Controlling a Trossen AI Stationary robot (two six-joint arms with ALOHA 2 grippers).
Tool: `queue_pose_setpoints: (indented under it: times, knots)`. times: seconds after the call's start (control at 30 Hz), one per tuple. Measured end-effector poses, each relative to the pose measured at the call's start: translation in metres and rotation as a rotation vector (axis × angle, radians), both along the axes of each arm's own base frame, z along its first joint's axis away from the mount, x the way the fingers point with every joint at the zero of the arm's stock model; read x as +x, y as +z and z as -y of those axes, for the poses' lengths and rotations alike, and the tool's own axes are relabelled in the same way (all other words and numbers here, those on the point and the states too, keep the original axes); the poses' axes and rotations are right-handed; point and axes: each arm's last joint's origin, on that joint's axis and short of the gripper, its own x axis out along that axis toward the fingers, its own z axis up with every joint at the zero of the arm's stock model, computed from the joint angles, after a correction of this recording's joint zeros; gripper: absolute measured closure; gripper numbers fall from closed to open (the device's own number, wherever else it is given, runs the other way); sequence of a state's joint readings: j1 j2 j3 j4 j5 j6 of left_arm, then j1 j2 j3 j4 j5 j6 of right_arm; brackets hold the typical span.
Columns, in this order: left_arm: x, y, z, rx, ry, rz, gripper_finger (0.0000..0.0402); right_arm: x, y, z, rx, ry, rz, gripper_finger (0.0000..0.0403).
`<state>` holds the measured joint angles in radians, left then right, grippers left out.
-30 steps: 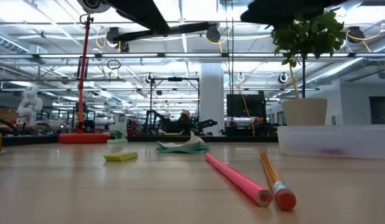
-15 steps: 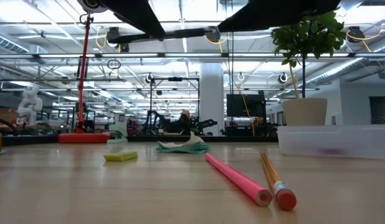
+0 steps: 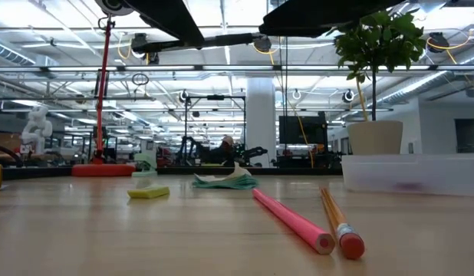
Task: Pack school essentials
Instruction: Put the pen into the supply box
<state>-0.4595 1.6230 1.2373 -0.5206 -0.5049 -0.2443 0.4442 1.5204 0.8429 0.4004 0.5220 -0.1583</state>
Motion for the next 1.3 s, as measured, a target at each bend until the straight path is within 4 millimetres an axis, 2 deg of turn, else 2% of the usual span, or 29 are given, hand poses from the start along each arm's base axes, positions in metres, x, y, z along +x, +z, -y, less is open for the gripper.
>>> queue_pose_setpoints:
  times: [0.27,0.83,0.93,1.3]
  knots:
    - [0.000,0.000,0.000,-0.002,0.002,0.001,0.0355,0.004,0.001,0.007,0.013,0.008,0.004,0.0192]
    - [0.000,0.000,0.000,-0.007,0.009,0.003,0.0355,0.024,-0.024,0.009,-0.003,0.006,0.033,0.0197]
    - [0.000,0.000,0.000,-0.009,0.010,0.003,0.0355,0.024,-0.025,0.009,-0.002,0.006,0.037,0.0212]
    - [0.000,0.000,0.000,-0.014,0.016,0.004,0.0355,0.024,-0.023,0.008,0.015,0.034,0.045,0.0307]
